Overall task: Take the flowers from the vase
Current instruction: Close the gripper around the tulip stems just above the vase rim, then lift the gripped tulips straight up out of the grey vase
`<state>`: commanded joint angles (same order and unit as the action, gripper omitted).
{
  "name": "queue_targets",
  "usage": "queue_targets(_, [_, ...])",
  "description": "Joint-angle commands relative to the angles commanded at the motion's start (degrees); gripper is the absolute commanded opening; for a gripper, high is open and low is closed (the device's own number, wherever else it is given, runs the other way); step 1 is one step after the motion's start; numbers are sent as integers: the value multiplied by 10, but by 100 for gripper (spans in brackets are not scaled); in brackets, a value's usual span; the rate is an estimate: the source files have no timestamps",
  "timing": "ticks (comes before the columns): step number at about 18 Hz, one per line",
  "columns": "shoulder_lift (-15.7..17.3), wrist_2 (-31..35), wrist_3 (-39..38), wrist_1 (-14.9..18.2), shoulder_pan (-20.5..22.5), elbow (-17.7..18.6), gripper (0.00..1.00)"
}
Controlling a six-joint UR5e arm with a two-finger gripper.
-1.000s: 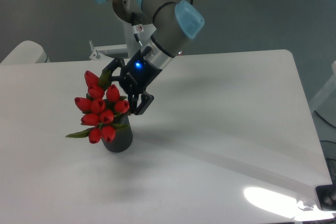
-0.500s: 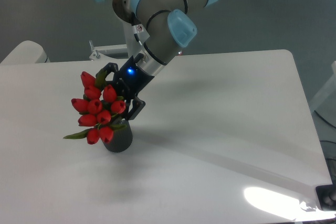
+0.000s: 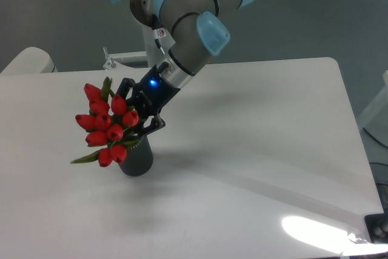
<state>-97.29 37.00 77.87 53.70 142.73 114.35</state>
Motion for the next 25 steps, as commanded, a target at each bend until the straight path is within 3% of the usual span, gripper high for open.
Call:
queue_targets(5, [1,-6,-1,0,4,-5,44])
queue_targets(7, [1,-8,-1,0,6,-5,37])
queue_targets(13, [2,-16,-6,1,17,-8,36])
queue_targets(25, [52,-65,-97,4,20,-25,36])
